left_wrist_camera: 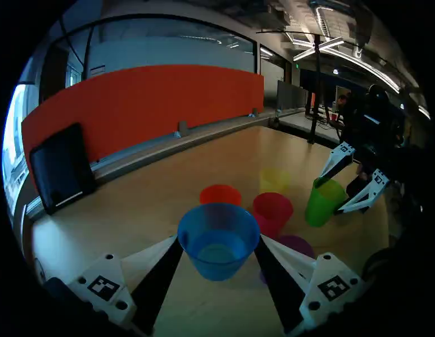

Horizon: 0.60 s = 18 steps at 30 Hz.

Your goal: Pour water

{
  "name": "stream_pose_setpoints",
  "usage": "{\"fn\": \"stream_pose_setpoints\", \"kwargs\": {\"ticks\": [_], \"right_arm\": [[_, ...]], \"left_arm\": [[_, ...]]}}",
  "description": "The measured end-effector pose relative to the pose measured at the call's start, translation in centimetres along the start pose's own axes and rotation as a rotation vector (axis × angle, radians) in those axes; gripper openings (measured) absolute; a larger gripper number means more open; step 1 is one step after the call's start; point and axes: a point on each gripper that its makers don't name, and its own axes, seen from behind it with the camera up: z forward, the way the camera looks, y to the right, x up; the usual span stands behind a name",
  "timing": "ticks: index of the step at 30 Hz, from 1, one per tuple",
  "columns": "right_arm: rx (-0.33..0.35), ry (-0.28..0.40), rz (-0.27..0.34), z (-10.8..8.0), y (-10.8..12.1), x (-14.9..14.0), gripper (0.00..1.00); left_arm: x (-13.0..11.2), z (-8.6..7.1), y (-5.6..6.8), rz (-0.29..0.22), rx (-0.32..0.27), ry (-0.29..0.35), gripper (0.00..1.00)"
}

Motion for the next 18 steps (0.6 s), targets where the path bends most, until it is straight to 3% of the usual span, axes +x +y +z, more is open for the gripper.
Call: {"fn": "stream_pose_setpoints", "kwargs": {"ticks": [18], "right_arm": [[-0.045, 0.206, -0.025, -2.5, -1.2, 6.6, 0.93]], "left_arm": [[5.3, -6.1, 2.1, -0.018, 0.023, 0.191, 0.86]]}}
